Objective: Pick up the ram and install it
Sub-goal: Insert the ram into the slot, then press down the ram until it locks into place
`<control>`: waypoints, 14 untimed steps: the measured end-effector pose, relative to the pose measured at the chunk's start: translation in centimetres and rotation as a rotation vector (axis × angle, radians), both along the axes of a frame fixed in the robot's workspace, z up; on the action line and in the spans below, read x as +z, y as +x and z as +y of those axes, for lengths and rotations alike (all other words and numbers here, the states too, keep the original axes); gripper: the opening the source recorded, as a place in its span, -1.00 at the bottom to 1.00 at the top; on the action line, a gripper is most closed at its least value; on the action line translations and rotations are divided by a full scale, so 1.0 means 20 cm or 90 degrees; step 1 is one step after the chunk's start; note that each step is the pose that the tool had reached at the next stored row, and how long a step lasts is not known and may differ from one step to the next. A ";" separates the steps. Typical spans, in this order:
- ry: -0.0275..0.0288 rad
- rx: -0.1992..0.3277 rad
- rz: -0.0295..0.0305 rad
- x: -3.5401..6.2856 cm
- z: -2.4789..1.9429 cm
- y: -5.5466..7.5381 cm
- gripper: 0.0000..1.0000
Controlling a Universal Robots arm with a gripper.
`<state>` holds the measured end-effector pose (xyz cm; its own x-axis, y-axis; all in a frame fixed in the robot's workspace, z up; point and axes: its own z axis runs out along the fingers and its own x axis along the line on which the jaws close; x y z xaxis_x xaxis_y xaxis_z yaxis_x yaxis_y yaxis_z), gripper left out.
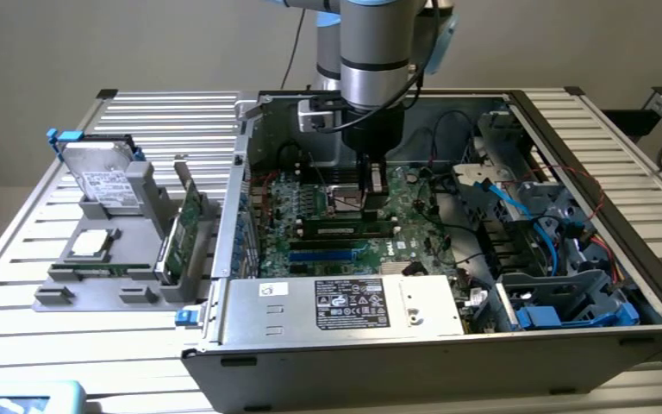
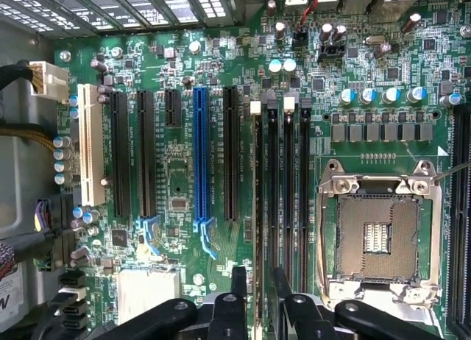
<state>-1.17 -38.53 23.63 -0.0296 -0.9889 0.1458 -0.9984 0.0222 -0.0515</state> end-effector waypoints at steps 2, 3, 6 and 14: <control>0.0000 0.000 0.0000 0.000 0.000 0.00 -0.47; 0.0000 0.000 0.0000 0.000 0.000 0.00 -0.47; 0.0000 -0.001 0.0000 0.000 0.000 0.00 -0.47; 0.0000 -0.002 0.0000 0.000 0.000 0.00 -0.47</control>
